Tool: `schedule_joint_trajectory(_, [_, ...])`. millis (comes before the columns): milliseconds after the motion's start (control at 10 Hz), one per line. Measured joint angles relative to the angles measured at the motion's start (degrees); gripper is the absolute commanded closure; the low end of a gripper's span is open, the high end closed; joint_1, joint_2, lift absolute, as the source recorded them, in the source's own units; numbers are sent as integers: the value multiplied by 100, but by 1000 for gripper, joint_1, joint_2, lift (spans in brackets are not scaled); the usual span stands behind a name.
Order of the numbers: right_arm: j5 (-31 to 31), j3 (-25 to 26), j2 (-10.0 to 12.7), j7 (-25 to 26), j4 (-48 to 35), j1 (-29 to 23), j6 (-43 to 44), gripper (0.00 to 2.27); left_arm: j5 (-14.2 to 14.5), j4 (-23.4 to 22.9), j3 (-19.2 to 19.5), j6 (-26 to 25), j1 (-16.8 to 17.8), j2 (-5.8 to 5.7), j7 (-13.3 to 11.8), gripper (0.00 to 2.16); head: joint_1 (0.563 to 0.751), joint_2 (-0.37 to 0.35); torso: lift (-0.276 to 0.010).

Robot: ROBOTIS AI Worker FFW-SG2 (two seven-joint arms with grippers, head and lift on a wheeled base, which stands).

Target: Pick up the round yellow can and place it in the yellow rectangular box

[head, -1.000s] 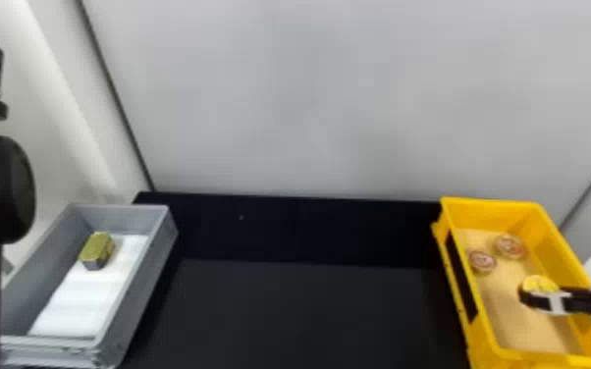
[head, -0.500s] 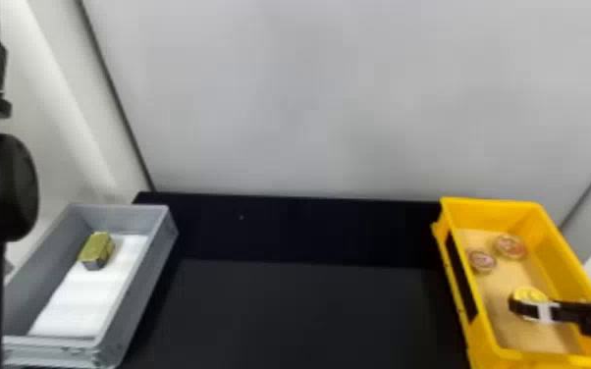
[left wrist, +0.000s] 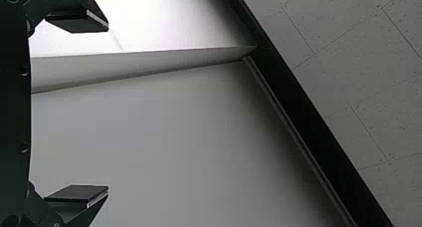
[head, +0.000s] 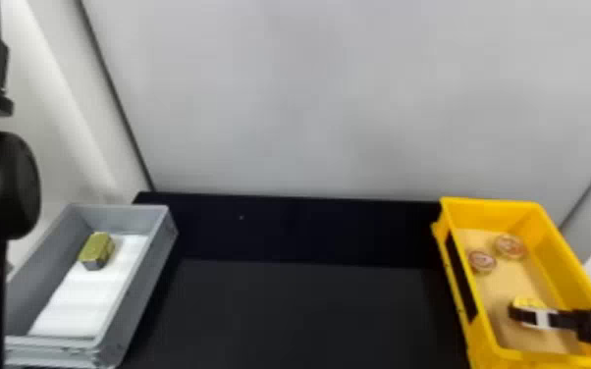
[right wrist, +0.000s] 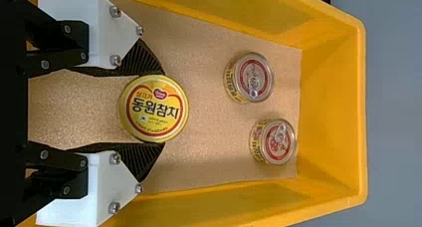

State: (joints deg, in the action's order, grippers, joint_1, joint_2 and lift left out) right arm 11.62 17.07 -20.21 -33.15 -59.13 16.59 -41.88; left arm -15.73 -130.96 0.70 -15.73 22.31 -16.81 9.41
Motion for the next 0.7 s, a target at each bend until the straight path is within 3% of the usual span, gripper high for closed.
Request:
schedule_joint_trajectory(100, [-23, -8, 0, 22, 25, 11, -2, 607, 0, 0, 0, 5, 2, 1, 0, 125, 663, 54, -10])
schedule_joint_trajectory(400, [-79, -14, -6, 76, 42, 39, -37, -1, 0, 2, 0, 13, 2, 14, 0, 125, 663, 54, -10])
schedule_joint_trajectory(700, [-204, -64, -5, 282, 19, 61, -93, -1, 0, 9, 7, 16, -15, 19, 0, 125, 663, 54, -10])
